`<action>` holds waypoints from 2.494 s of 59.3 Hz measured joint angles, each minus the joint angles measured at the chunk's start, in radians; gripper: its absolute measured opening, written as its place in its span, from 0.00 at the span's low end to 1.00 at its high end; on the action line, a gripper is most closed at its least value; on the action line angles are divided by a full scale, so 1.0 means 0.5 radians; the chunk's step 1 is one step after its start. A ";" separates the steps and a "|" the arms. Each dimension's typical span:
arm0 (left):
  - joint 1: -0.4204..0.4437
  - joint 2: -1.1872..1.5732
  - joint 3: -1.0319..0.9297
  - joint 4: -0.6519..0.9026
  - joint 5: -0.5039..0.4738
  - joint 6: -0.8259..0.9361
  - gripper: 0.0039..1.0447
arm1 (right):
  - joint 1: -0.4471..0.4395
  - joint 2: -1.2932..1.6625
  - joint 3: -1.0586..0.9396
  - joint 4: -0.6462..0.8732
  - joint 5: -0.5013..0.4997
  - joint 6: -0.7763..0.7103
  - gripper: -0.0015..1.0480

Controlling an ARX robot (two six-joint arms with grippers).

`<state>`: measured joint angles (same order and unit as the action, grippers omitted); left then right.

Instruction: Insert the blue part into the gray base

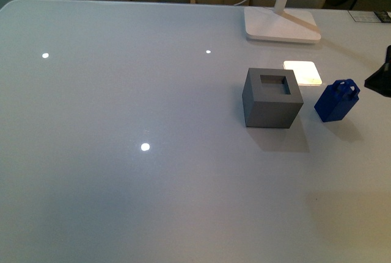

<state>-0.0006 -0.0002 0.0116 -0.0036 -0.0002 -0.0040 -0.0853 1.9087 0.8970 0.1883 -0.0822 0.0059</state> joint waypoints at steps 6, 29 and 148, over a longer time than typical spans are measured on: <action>0.000 0.000 0.000 0.000 0.000 -0.001 0.93 | 0.011 0.218 0.204 -0.067 0.024 -0.007 0.91; 0.000 0.000 0.000 0.000 0.000 -0.001 0.93 | 0.052 0.690 0.718 -0.214 0.066 -0.004 0.91; 0.000 0.000 0.000 0.000 0.000 0.000 0.93 | 0.710 0.280 0.716 -0.515 0.308 0.521 0.43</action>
<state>-0.0006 -0.0002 0.0116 -0.0036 -0.0002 -0.0040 0.2699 2.0487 1.2552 -0.0692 0.0719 0.2665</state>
